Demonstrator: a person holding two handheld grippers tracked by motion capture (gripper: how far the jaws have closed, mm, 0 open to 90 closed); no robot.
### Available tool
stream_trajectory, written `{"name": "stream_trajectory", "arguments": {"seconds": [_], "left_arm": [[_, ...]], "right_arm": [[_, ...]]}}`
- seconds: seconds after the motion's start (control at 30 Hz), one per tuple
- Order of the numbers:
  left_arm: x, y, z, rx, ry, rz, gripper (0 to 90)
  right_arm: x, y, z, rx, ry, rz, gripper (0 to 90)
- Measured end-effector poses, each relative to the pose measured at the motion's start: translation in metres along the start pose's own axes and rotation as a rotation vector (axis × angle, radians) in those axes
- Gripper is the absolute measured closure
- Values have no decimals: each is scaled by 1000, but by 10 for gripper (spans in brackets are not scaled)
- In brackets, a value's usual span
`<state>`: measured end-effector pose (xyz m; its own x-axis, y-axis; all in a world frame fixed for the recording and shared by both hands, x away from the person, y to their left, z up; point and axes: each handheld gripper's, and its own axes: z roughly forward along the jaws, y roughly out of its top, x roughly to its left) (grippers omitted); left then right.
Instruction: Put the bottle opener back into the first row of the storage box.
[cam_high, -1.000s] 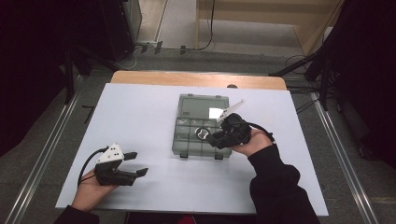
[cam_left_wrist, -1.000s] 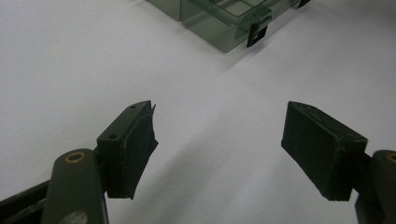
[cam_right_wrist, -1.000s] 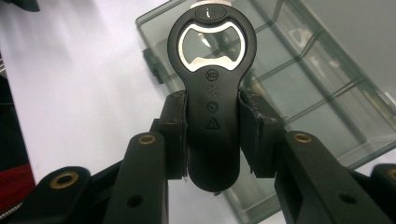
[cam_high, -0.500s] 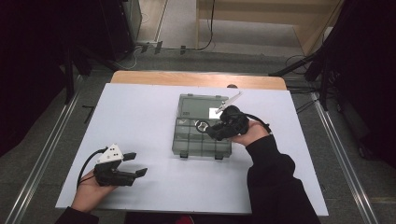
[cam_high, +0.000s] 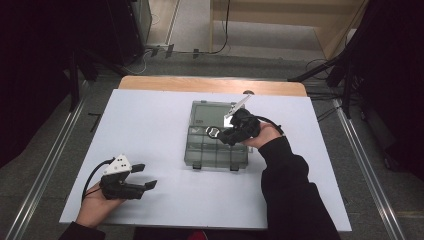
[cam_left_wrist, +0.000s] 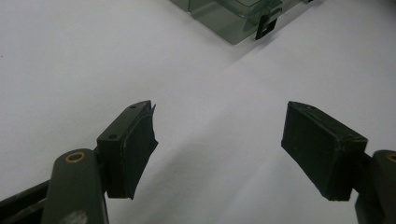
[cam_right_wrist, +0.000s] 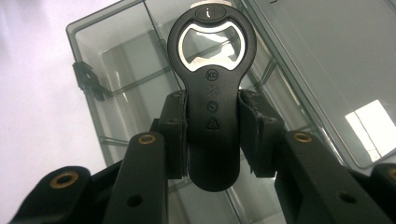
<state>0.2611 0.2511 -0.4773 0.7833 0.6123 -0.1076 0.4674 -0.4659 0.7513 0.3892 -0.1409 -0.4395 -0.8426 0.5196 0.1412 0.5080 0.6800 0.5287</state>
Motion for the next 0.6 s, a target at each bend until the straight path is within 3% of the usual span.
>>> {"name": "stream_trajectory", "arguments": {"seconds": [0.6], "left_arm": [[0, 0, 0, -3, -3, -1, 251]], "right_arm": [[4, 12, 20, 2, -22, -93, 661]]}}
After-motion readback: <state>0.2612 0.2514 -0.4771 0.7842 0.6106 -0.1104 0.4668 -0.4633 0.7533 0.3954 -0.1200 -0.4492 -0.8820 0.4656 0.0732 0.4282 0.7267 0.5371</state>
